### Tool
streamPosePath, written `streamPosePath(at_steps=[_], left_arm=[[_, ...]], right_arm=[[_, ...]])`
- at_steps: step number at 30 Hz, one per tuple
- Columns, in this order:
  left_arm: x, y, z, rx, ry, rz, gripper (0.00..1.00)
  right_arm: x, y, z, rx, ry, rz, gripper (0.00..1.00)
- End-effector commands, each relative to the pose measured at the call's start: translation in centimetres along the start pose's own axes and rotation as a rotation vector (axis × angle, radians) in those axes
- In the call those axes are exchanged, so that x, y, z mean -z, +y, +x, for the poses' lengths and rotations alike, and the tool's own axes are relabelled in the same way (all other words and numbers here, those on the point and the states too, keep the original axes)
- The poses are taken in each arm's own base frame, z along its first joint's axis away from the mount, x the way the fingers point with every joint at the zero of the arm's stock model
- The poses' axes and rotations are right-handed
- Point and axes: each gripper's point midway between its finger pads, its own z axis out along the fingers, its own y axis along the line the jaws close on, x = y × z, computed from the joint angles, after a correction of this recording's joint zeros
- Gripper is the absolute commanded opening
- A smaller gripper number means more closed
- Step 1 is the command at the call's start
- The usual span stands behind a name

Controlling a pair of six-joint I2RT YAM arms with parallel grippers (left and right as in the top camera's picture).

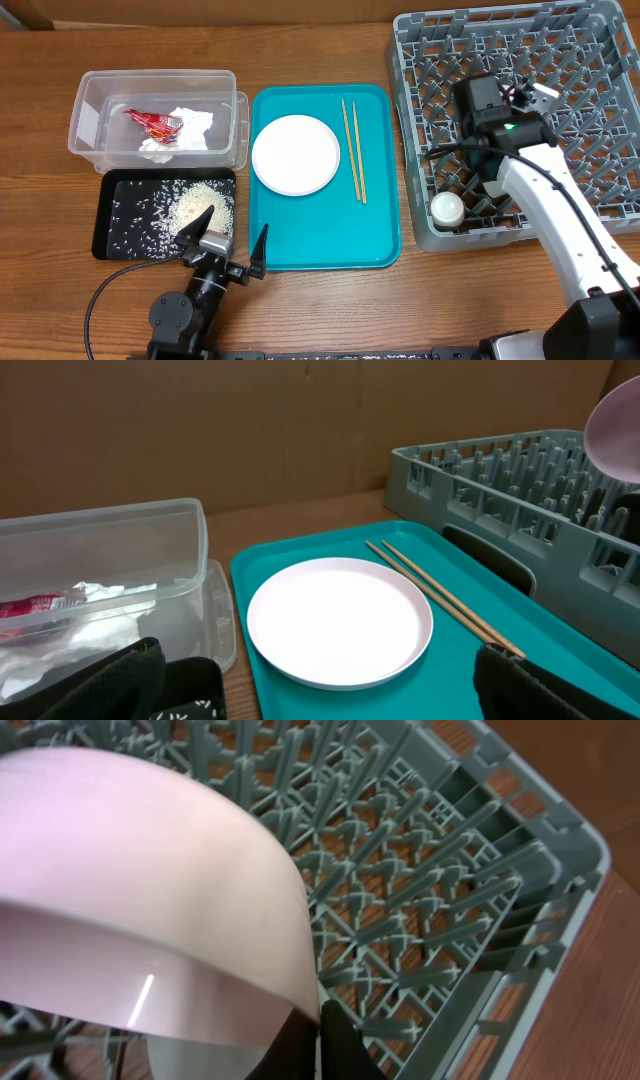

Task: Sort waste into correct bins and load items into the dishwasher
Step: 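Place the pink bowl into the grey dish rack with the right gripper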

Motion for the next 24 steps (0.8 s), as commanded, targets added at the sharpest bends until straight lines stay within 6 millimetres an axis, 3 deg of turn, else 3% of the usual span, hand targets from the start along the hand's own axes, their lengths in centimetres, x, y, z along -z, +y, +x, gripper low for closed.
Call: streamPosePath(at_steps=[1,10,14,24], left_arm=[[0.0,-0.1,-0.1,-0.014,-0.008,0.01,1.0],[0.0,-0.1,-0.1,-0.014,-0.008,0.01,1.0],[0.0,-0.1,-0.1,-0.014,-0.008,0.01,1.0],[0.0,-0.1,-0.1,-0.014,-0.008,0.01,1.0]], right_arm=[[0.4,-2.4,-2.8,-0.07,-0.075,0.057,0.04],[-2.5,-8.1,-5.9,-0.156,-0.122,0.222,0.04],[-3.8,-10.3,-6.0,-0.184,-0.1,0.272,0.04],[-7.2,-10.5,-4.7,-0.084,-0.042,0.389,0.04]])
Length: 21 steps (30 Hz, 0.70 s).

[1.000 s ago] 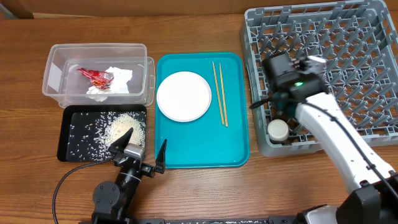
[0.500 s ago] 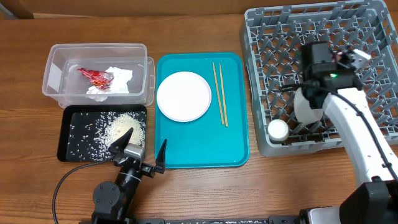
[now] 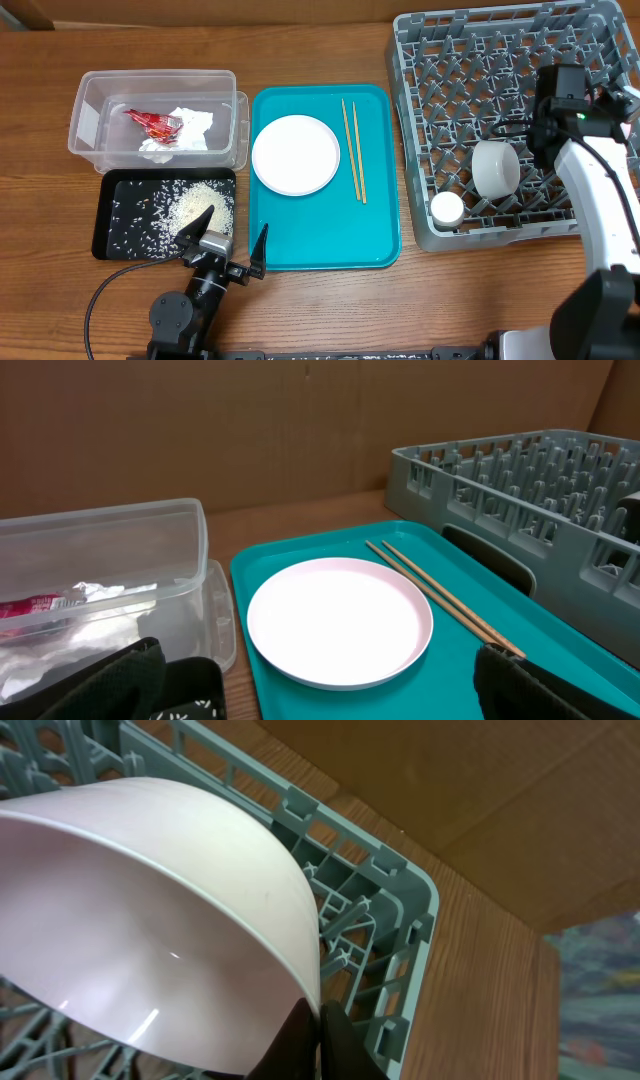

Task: Sort waste into correct bins and load items into the dishwasher
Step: 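Place the pink bowl into the grey dish rack with the right gripper, then move the right gripper back toward the white plate on the teal tray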

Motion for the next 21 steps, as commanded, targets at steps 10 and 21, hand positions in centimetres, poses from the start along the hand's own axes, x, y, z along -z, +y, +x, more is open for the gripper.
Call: streamPosePath(at_steps=[10,21], left_arm=[[0.0,-0.1,-0.1,-0.014,-0.008,0.01,1.0],[0.0,-0.1,-0.1,-0.014,-0.008,0.01,1.0]], right_arm=[[-1.6,3.4,1.0,0.199,-0.029,0.078,0.04],[3.6,4.5,2.6,0.165,0.032,-0.111,0.53]])
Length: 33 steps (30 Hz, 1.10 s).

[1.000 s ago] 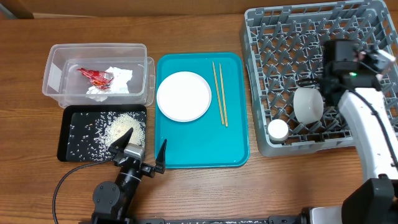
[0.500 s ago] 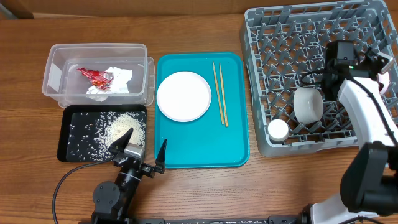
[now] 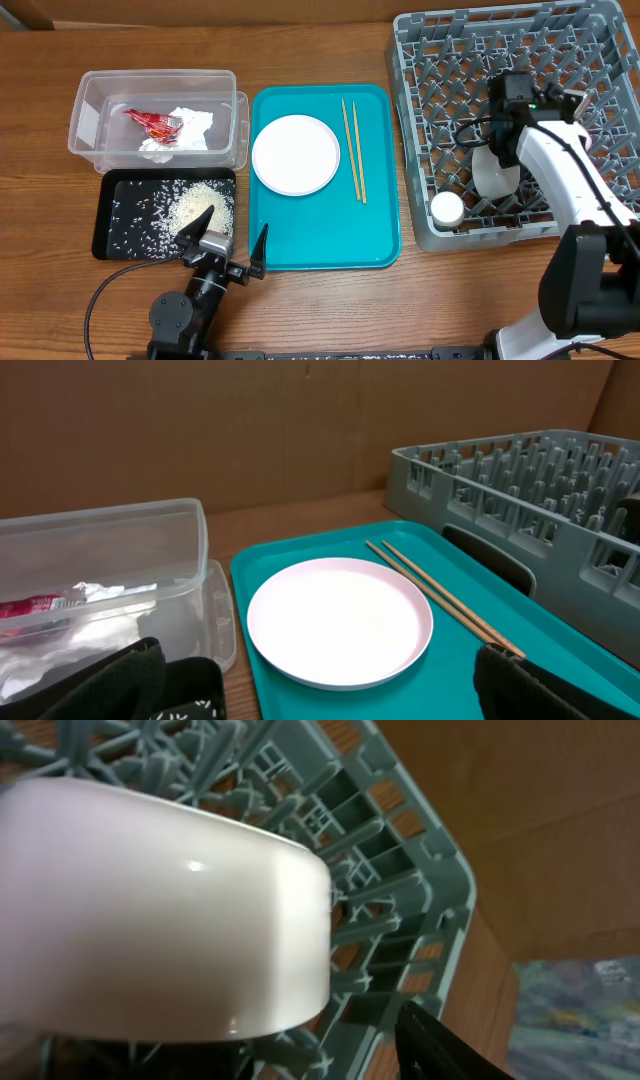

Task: Sort waste into correct bins and load items into the dishwasher
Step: 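Move the right gripper back toward the white plate on the teal tray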

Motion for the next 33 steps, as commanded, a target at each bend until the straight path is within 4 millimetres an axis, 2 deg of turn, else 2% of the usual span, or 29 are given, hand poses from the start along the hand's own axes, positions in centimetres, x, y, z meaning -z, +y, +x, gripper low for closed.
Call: streamPosePath(at_steps=[1,3,5,6,10,13,14,16,20,22,25,26,29,30,33], left_arm=[[0.0,-0.1,-0.1,-0.013,-0.008,0.01,1.0],[0.0,-0.1,-0.1,-0.013,-0.008,0.01,1.0],[0.0,-0.1,-0.1,-0.013,-0.008,0.01,1.0],[0.0,-0.1,-0.1,-0.013,-0.008,0.01,1.0],[0.0,-0.1,-0.1,-0.013,-0.008,0.01,1.0],[0.0,-0.1,-0.1,-0.013,-0.008,0.01,1.0],[0.0,-0.1,-0.1,-0.013,-0.008,0.01,1.0],[0.0,-0.1,-0.1,-0.013,-0.008,0.01,1.0],[0.0,-0.1,-0.1,-0.013,-0.008,0.01,1.0],[0.0,-0.1,-0.1,-0.013,-0.008,0.01,1.0],[0.0,-0.1,-0.1,-0.013,-0.007,0.01,1.0],[0.0,-0.1,-0.1,-0.013,-0.008,0.01,1.0],[0.0,-0.1,-0.1,-0.013,-0.007,0.01,1.0],[0.0,-0.1,-0.1,-0.013,-0.008,0.01,1.0],[0.0,-0.1,-0.1,-0.013,-0.007,0.01,1.0]], right_arm=[[4.2,-0.6,-1.7,-0.159,-0.027,-0.164,0.54],[6.8,-0.2,-1.7,-0.177,-0.019,-0.296,0.59],[9.1,0.6,-1.1,-0.183,0.009,-0.436,0.58],[10.6,1.3,-0.5,-0.179,0.04,-0.538,0.47],[14.0,3.6,2.3,-0.116,0.176,-0.765,0.19],[14.5,5.2,5.1,-0.058,0.295,-0.831,0.14],[14.4,5.8,6.2,-0.038,0.338,-0.847,0.07],[15.1,7.0,7.8,0.005,0.398,-0.916,0.04],[20.7,10.7,10.3,0.282,0.357,-1.25,0.12],[23.0,11.8,11.0,0.358,0.303,-1.319,0.22],[26.2,14.0,11.5,0.426,0.176,-1.361,0.44],[27.1,14.9,11.5,0.423,0.138,-1.36,0.47],[27.9,17.7,11.7,0.37,0.086,-1.314,0.51],[28.0,20.1,12.0,0.335,0.079,-1.296,0.51],[27.4,23.2,12.7,0.291,0.122,-1.291,0.51]])
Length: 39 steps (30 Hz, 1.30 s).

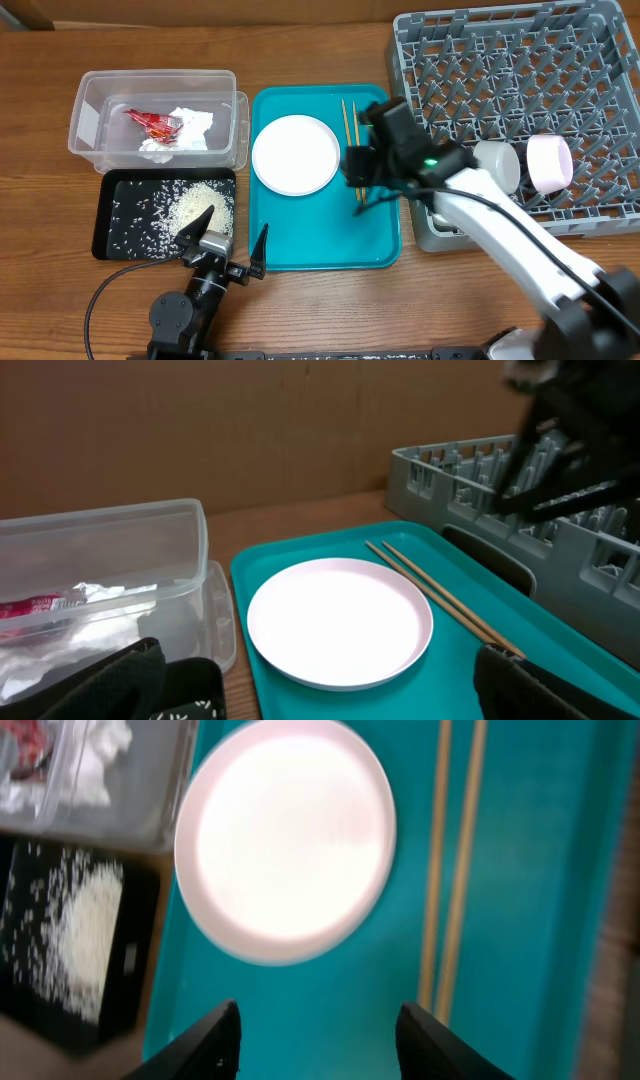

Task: Sort waste into correct bins and load items into the dishwasher
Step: 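Move the right gripper back toward the white plate on the teal tray, then lift the white plate with the right gripper and stand it in the rack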

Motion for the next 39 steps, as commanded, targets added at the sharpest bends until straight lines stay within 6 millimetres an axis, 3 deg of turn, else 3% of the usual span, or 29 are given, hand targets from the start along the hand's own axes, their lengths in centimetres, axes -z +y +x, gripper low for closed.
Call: streamPosePath(at_steps=[1,6,9,11,13,14,19,23,27,31,34,37,39], left_arm=[[0.0,-0.1,-0.1,-0.013,-0.007,0.009,1.0],[0.0,-0.1,-0.1,-0.013,-0.007,0.009,1.0],[0.0,-0.1,-0.1,-0.013,-0.007,0.009,1.0],[0.0,-0.1,-0.1,-0.013,-0.007,0.009,1.0],[0.0,-0.1,-0.1,-0.013,-0.007,0.009,1.0],[0.0,-0.1,-0.1,-0.013,-0.007,0.009,1.0],[0.0,-0.1,-0.1,-0.013,-0.007,0.009,1.0],[0.0,-0.1,-0.1,-0.013,-0.007,0.009,1.0],[0.0,-0.1,-0.1,-0.013,-0.007,0.009,1.0],[0.0,-0.1,-0.1,-0.013,-0.007,0.009,1.0],[0.0,-0.1,-0.1,-0.013,-0.007,0.009,1.0],[0.0,-0.1,-0.1,-0.013,-0.007,0.009,1.0],[0.0,-0.1,-0.1,-0.013,-0.007,0.009,1.0]], right_arm=[[-4.7,-1.9,0.6,-0.134,0.026,0.09,0.52],[-9.4,-1.4,1.2,-0.187,0.063,0.022,0.52],[-11.5,-2.4,2.6,-0.236,0.103,0.053,0.49],[-12.6,-2.9,3.5,-0.257,0.133,0.067,0.41],[-13.1,-3.1,4.2,-0.26,0.162,0.065,0.15],[-13.1,-3.0,4.5,-0.262,0.173,0.058,0.07],[-11.2,-2.2,3.8,-0.246,0.171,0.037,0.04],[-6.8,-2.1,0.8,-0.199,0.072,0.048,0.04],[0.1,-4.1,-3.4,-0.16,-0.127,0.142,0.04],[9.5,-9.2,-7.7,-0.147,-0.407,0.383,0.04],[17.4,-14.0,-9.8,-0.144,-0.619,0.666,0.04],[22.5,-17.1,-10.8,-0.13,-0.724,0.897,0.04],[24.5,-18.9,-11.4,-0.12,-0.751,1.013,0.04]])
